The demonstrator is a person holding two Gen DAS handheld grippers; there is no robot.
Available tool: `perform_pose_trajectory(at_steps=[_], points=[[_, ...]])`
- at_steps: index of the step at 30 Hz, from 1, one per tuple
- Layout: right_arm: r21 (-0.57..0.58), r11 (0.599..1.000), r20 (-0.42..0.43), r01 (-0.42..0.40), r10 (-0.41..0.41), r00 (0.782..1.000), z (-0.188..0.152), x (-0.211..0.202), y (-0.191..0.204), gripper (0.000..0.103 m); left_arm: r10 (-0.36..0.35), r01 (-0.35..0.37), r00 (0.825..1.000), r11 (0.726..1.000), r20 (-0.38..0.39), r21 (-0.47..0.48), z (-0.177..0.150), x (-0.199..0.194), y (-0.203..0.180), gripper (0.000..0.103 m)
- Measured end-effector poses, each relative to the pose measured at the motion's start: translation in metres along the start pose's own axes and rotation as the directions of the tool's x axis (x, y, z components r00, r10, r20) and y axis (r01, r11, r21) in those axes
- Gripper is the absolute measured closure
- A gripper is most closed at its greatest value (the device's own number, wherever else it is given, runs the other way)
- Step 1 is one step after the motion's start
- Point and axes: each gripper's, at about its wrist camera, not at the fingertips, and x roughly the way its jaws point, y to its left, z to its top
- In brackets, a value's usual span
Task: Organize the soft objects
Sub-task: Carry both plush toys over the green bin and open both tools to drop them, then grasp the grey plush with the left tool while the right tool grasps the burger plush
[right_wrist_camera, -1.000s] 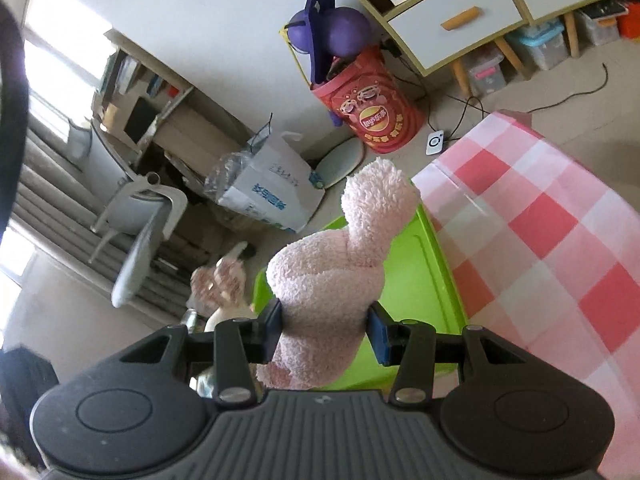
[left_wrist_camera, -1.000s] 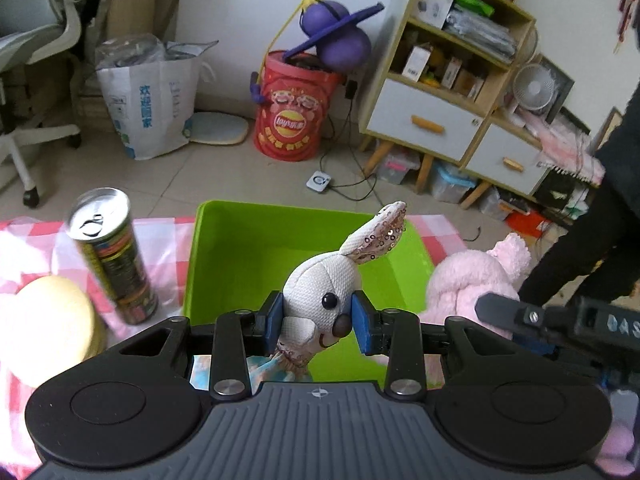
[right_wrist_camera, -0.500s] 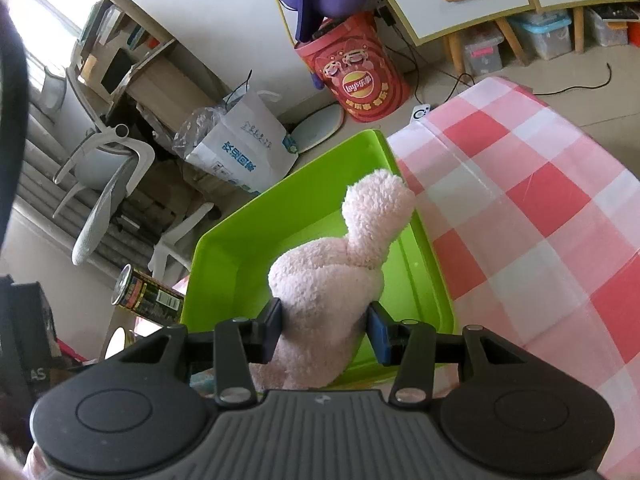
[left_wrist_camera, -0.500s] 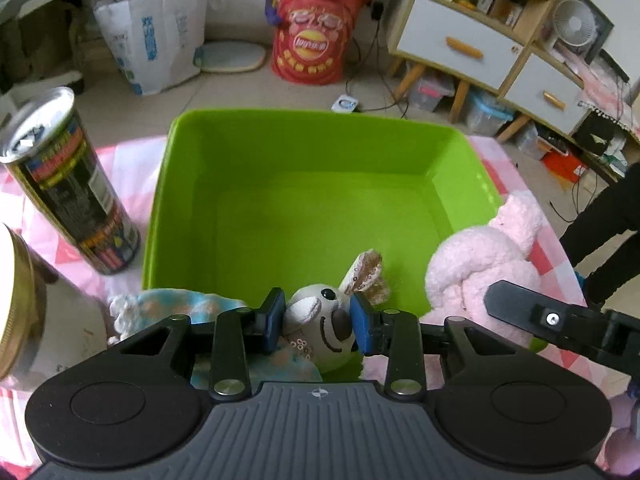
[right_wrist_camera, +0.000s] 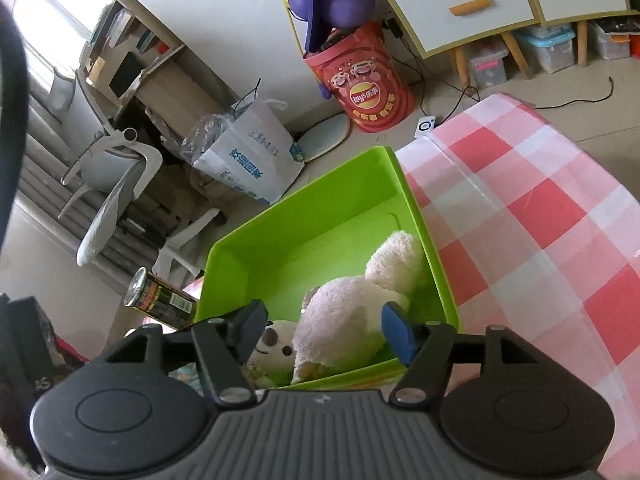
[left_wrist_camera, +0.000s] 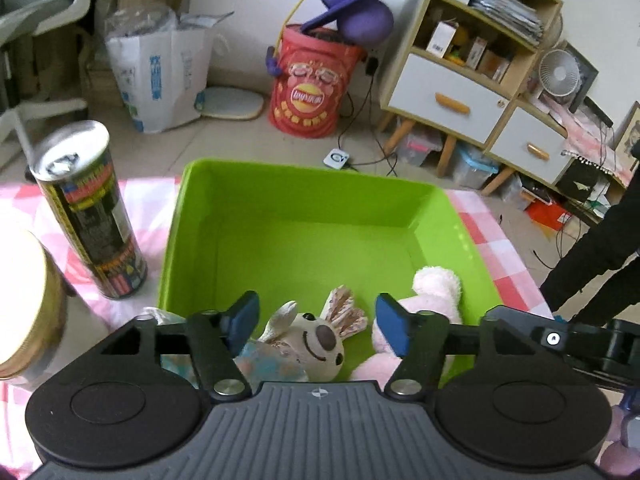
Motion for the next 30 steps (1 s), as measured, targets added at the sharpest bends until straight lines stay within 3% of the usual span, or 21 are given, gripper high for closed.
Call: perform_pose_trajectory(at_steps=[4, 18, 27, 30], points=[[-0.022, 1.000, 0.006, 0.008, -0.008, 1.000, 0.000, -0.016, 0.008, 0.058, 0.020, -0.021, 0.999, 1.000, 0.025, 0.016, -0.003, -0.030, -0.006, 0.022], [-0.128, 0.991, -0.032, 0.040, -0.045, 0.998, -0.032, -0.098, 0.050, 0.043, 0.105, -0.104, 0.994, 0.994, 0.018, -0.025, -0.056, -0.121, 0.011, 0.006], [-0.204, 0.979, -0.090, 0.031, -0.050, 0.995, -0.071, -0.121, 0.060, 0.039, 0.148, -0.149, 0.989, 0.988, -0.010, -0.044, -0.111, -0.152, 0.017, 0.005], [-0.230, 0.973, -0.113, 0.018, -0.045, 0.993, -0.086, -0.122, 0.058, 0.038, 0.130, -0.129, 0.992, 0.988, 0.003, -0.087, -0.134, -0.156, 0.023, 0.005]])
